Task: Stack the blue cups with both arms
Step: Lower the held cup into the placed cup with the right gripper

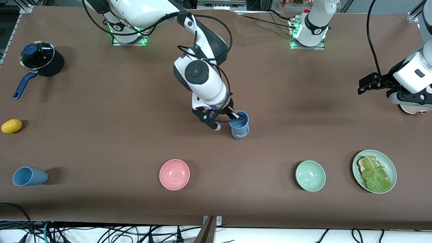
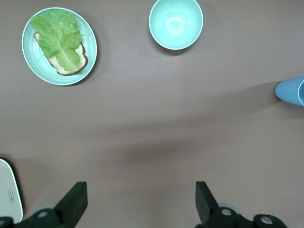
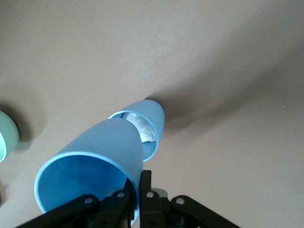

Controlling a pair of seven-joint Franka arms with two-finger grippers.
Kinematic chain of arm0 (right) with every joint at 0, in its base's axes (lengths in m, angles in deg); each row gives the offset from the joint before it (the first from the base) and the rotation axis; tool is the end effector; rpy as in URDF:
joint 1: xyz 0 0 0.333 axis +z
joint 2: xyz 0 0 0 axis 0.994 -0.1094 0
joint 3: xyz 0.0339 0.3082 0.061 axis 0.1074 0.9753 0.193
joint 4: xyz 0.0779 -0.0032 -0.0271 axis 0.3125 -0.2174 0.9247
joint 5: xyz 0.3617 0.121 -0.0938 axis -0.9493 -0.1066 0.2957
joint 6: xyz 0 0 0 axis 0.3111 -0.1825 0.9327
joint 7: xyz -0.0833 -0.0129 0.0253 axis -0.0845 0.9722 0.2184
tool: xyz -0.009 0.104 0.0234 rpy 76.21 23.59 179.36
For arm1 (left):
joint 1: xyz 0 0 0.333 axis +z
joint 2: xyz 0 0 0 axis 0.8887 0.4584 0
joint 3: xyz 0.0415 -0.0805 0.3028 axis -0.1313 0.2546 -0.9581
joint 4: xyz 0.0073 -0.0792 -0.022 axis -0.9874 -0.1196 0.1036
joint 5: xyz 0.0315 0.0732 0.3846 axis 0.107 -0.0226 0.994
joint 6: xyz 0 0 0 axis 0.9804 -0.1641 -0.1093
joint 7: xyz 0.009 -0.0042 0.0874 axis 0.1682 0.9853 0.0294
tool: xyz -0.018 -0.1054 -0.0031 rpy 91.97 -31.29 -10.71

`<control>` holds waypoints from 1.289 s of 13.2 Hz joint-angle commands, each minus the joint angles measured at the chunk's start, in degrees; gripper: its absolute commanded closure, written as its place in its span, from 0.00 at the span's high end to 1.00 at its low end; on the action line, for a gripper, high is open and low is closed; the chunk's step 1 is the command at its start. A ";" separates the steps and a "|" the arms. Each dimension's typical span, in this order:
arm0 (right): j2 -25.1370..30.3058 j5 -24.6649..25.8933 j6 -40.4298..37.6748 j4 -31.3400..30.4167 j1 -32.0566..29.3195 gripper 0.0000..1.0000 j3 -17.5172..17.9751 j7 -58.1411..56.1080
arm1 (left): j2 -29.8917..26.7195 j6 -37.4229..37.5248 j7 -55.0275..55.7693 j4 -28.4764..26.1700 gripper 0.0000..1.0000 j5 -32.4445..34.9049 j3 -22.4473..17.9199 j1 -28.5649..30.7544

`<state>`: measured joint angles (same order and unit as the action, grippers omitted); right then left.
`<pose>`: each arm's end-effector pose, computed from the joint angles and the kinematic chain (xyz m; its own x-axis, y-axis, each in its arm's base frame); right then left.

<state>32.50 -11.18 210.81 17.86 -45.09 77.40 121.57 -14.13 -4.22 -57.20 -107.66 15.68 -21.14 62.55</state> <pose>0.5670 0.5429 0.3577 0.7508 -0.6311 -0.1949 -0.6601 -0.7069 -0.2539 0.5679 -0.0034 0.5702 0.9941 -0.0866 -0.0656 -0.0857 -0.9962 0.0167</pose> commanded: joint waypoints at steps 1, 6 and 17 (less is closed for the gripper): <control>-1.96 -0.54 -0.03 2.32 0.66 0.00 0.18 0.78 | -0.49 0.77 0.04 0.85 1.00 -0.32 -0.14 0.08; -2.40 -0.27 -0.12 2.24 0.84 0.00 0.18 0.78 | -0.76 1.04 0.04 0.85 1.00 -0.32 -0.22 0.08; -3.28 -0.19 0.41 2.24 0.66 0.51 0.00 0.78 | -0.40 1.92 -0.05 0.94 1.00 -0.41 -0.22 0.08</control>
<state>30.49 -11.18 211.01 17.86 -44.56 77.36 121.71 -14.20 -3.38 -57.20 -107.34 15.68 -21.23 62.58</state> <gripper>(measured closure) 0.586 0.000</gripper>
